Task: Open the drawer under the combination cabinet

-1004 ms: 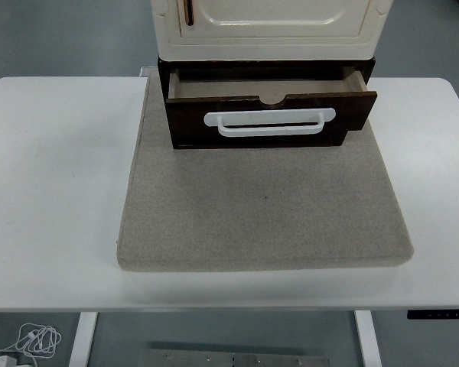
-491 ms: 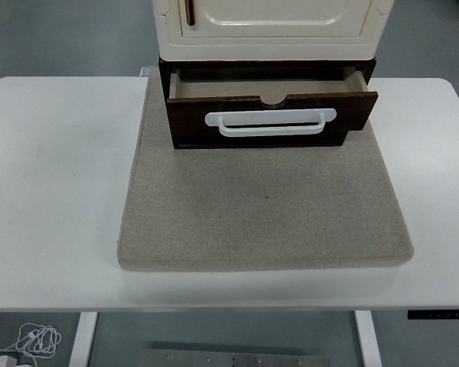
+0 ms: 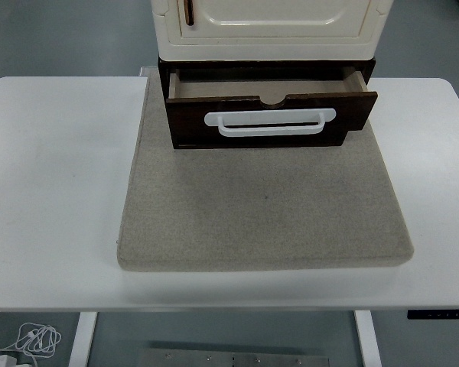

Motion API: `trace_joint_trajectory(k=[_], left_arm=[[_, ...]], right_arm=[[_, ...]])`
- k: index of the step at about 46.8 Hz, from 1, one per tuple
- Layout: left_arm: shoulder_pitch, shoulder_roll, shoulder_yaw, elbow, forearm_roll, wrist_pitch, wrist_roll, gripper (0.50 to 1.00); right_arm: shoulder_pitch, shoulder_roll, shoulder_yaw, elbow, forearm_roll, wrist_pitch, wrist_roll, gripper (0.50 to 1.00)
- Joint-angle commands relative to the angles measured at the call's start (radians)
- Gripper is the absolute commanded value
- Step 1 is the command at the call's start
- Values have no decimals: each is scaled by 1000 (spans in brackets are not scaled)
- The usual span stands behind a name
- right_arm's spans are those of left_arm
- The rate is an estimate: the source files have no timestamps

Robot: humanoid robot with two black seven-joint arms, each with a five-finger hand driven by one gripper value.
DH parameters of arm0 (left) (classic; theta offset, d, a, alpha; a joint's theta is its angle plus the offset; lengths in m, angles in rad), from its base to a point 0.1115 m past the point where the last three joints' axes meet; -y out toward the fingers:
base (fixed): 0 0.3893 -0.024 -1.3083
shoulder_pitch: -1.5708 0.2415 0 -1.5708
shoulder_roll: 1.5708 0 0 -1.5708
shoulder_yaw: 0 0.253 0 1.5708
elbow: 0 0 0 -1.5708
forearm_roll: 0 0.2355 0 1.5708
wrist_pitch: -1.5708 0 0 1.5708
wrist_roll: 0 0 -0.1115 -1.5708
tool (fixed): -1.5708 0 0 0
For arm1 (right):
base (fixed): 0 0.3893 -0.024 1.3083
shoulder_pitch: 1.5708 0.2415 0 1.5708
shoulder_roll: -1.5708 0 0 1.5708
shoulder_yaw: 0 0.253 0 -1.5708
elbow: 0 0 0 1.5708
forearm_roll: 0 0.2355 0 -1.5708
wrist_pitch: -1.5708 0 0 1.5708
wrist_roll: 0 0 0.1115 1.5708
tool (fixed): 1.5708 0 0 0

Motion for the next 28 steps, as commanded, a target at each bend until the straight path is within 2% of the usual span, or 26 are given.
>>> trace_joint_trajectory(k=[1,8,13,19,28], left_arm=[[68,2,1,5,-74,-8,1,1000],[216,-6,-1,8,-206,-74,1,1000],[291,-18,1,7,-305,-91,1,1000],[361,-84,-2,26,-359,-95,-2,1000],[418,-205,-7,114,-385,-95,-30,1000]], right_arm=[[0,0,-1,0,0,0,0,926],[0,0,1,0,0,0,0,926],[0,0,1,0,0,7,0,926],[0,0,-1,1,-1,8,0,926],[-5,0,-1,1,-1,8,0,926]])
